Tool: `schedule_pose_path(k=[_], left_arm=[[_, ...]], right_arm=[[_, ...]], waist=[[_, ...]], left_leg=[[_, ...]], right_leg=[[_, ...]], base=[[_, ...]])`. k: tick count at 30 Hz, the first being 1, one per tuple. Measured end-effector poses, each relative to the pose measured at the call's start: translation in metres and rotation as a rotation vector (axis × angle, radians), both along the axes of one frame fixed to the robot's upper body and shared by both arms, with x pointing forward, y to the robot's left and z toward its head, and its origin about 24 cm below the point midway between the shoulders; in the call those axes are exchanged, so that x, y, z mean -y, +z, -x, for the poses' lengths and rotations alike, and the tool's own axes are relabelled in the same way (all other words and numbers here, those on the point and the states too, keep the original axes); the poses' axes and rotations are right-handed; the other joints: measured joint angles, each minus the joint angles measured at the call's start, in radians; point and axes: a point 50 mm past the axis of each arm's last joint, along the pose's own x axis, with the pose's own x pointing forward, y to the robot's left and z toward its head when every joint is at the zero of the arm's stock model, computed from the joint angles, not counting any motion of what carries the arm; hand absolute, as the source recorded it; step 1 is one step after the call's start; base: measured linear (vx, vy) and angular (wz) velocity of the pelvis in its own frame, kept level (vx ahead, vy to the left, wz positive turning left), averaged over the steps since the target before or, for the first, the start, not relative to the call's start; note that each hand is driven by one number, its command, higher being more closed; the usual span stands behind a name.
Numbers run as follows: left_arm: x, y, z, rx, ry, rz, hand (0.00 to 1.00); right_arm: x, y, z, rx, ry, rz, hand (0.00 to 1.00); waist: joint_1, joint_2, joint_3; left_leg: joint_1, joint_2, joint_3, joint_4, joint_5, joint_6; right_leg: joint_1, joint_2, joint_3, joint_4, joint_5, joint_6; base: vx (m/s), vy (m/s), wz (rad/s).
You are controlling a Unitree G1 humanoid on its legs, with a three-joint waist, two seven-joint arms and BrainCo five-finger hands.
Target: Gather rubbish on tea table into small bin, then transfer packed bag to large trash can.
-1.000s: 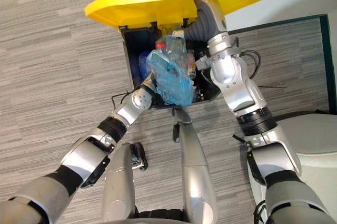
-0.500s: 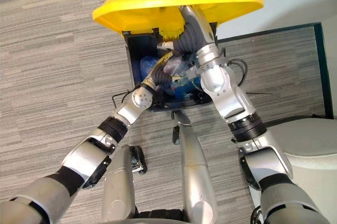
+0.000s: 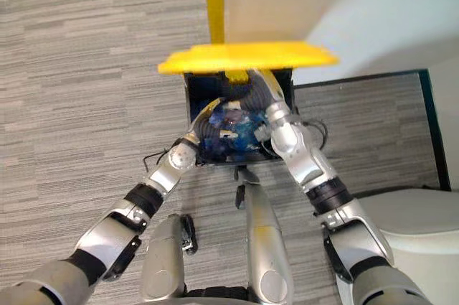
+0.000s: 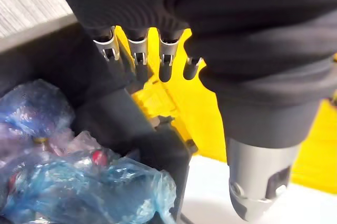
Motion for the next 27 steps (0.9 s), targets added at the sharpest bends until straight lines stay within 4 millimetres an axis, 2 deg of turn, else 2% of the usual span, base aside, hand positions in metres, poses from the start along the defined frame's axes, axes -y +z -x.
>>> schedule_pose_path(k=[1,2,4,7,8,9,12,15,21,25,27], left_arm=[[-0.019,-0.013,0.01,-0.026,0.042,0.02,0.0],[-0.027,-0.019,0.014,-0.043,0.06,0.033,0.0],[-0.051,-0.045,0.036,-0.117,0.114,0.078,0.0],[-0.076,-0.071,0.063,-0.199,0.201,0.119,0.0],[-0.089,-0.087,0.084,-0.251,0.251,0.156,0.0],[-0.097,-0.096,0.095,-0.28,0.285,0.171,0.0],[-0.121,-0.118,0.128,-0.364,0.41,0.214,0.0],[-0.132,-0.135,0.155,-0.433,0.494,0.245,0.0],[-0.135,-0.167,0.188,-0.593,0.58,0.273,0.0],[-0.146,-0.184,0.208,-0.691,0.65,0.263,0.0],[-0.147,-0.191,0.219,-0.731,0.67,0.255,0.0]], right_arm=[[0.011,-0.016,0.004,-0.057,-0.03,-0.007,0.0],[0.016,-0.023,0.006,-0.076,-0.048,-0.013,0.0],[0.027,-0.043,0.014,-0.142,-0.09,-0.016,0.0],[0.035,-0.068,0.026,-0.222,-0.123,-0.022,0.0],[0.04,-0.087,0.036,-0.287,-0.142,-0.041,0.0],[0.042,-0.096,0.042,-0.32,-0.146,-0.043,0.0],[0.044,-0.114,0.054,-0.393,-0.158,-0.07,0.0],[0.043,-0.126,0.063,-0.446,-0.159,-0.091,0.0],[0.039,-0.157,0.073,-0.569,-0.173,-0.084,0.0],[0.04,-0.181,0.081,-0.666,-0.197,-0.06,0.0],[0.041,-0.185,0.084,-0.685,-0.204,-0.049,0.0]], waist=[[0.0,0.002,-0.005],[0.001,0.0,-0.016],[0.002,0.002,-0.071],[0.009,0.002,-0.092],[0.018,0.002,-0.124],[0.023,0.004,-0.144],[0.029,0.004,-0.164],[0.03,0.004,-0.184],[0.044,-0.001,-0.211],[0.056,-0.027,-0.227],[0.055,-0.029,-0.23]], left_leg=[[0.044,-0.003,-0.009,-0.029,0.012,-0.003],[0.055,-0.007,-0.011,-0.041,0.018,-0.002],[0.076,-0.018,-0.013,-0.075,0.029,0.004],[0.148,-0.02,-0.015,-0.12,0.042,0.006],[0.181,-0.026,-0.016,-0.156,0.053,0.007],[0.193,-0.028,-0.016,-0.172,0.058,0.01],[0.247,-0.033,-0.016,-0.227,0.073,0.01],[0.287,-0.043,-0.014,-0.263,0.089,0.012],[0.351,-0.051,-0.002,-0.287,0.096,0.011],[0.378,-0.066,-0.001,-0.285,0.098,0.01],[0.399,-0.069,-0.001,-0.283,0.098,0.01]], right_leg=[[0.043,0.0,-0.01,-0.011,-0.002,-0.001],[0.051,-0.003,-0.012,-0.013,-0.005,-0.003],[0.068,-0.011,-0.012,-0.023,-0.008,0.001],[0.13,-0.012,-0.016,-0.036,-0.015,0.01],[0.156,-0.012,-0.018,-0.051,-0.017,0.008],[0.164,-0.014,-0.018,-0.059,-0.017,0.008],[0.206,-0.018,-0.019,-0.081,-0.019,0.01],[0.233,-0.016,-0.02,-0.088,-0.021,0.01],[0.28,-0.017,-0.012,-0.087,-0.022,0.01],[0.298,-0.03,0.0,-0.074,-0.034,0.028],[0.321,-0.035,-0.001,-0.073,-0.034,0.029]], base=[[0.03,-0.059,0.27],[0.01,-0.039,0.21],[0.0,-0.023,0.12],[0.0,-0.008,0.08],[-0.01,-0.003,0.08],[0.01,-0.001,0.06],[-0.01,-0.012,0.05],[0.0,0.011,0.0],[-0.04,0.036,-0.05],[-0.09,0.034,-0.01],[-0.11,0.043,0.02]])
